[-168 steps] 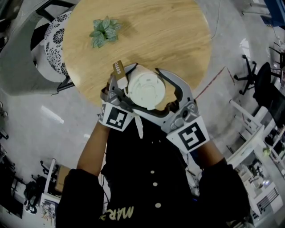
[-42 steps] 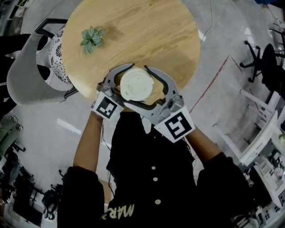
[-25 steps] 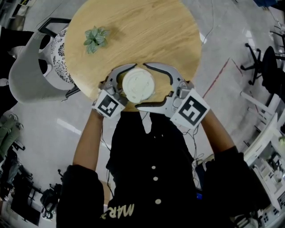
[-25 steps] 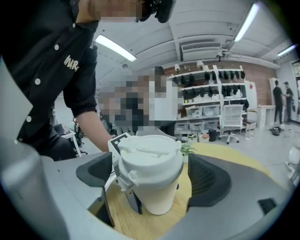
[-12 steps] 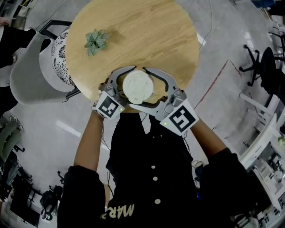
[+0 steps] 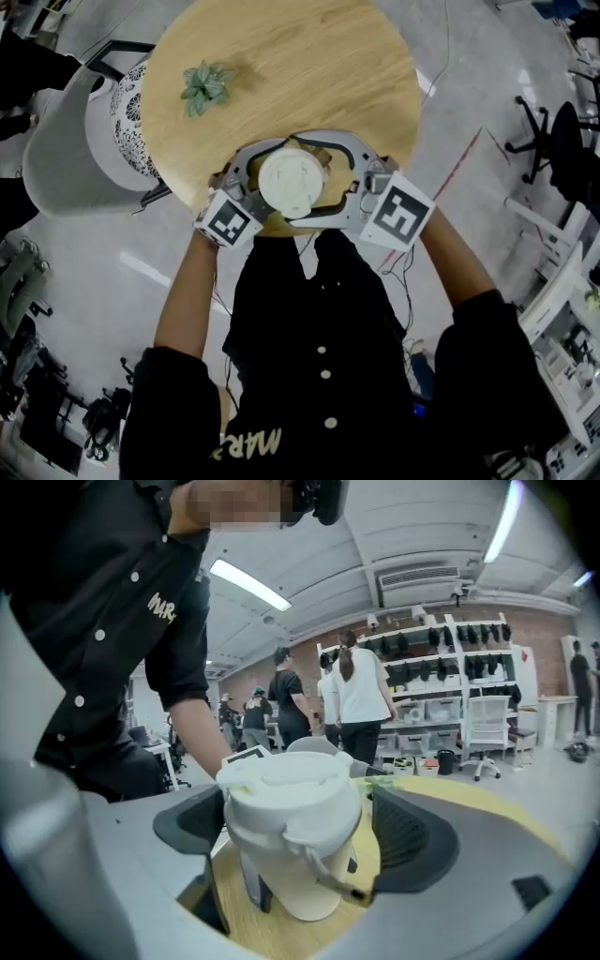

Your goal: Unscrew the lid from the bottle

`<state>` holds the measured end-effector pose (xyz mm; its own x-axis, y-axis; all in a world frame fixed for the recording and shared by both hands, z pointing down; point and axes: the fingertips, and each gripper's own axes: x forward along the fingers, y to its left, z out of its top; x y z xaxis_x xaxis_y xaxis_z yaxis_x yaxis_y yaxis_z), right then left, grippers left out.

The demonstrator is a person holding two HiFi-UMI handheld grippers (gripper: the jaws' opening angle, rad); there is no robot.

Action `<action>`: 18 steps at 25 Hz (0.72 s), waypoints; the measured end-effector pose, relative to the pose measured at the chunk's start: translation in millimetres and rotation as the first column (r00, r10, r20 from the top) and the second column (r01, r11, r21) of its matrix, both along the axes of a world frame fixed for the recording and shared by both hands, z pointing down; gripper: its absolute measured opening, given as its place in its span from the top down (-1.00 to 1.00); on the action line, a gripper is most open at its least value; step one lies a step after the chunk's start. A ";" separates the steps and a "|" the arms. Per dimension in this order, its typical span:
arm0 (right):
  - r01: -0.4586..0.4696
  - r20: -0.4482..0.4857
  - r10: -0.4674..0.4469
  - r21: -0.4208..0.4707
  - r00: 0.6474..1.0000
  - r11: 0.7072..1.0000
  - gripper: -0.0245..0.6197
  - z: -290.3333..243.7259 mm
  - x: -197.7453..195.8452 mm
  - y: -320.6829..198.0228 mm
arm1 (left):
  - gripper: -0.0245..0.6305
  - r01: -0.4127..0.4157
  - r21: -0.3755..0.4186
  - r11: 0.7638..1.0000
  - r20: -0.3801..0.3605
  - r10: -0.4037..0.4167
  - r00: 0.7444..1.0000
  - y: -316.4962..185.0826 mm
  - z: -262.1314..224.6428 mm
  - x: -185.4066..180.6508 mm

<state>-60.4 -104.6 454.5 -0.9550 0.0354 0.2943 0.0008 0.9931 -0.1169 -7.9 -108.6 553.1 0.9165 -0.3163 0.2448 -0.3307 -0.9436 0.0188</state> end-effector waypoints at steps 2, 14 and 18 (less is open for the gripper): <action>-0.102 -0.028 0.101 -0.027 0.994 0.994 -0.63 4.0 6.6 0.7 | -0.22 -0.002 -0.004 1.000 0.013 0.002 1.000 0.9 1.8 -0.8; -0.478 0.032 0.478 0.132 0.878 0.868 -0.54 -1.9 -8.3 -13.4 | -0.22 0.015 -0.017 1.000 0.011 -0.014 1.000 1.0 0.0 1.1; -0.384 0.045 0.381 0.130 0.923 0.914 -0.54 -5.2 -9.5 -10.4 | -0.22 0.018 -0.016 1.000 0.007 -0.018 1.000 1.3 -0.1 1.4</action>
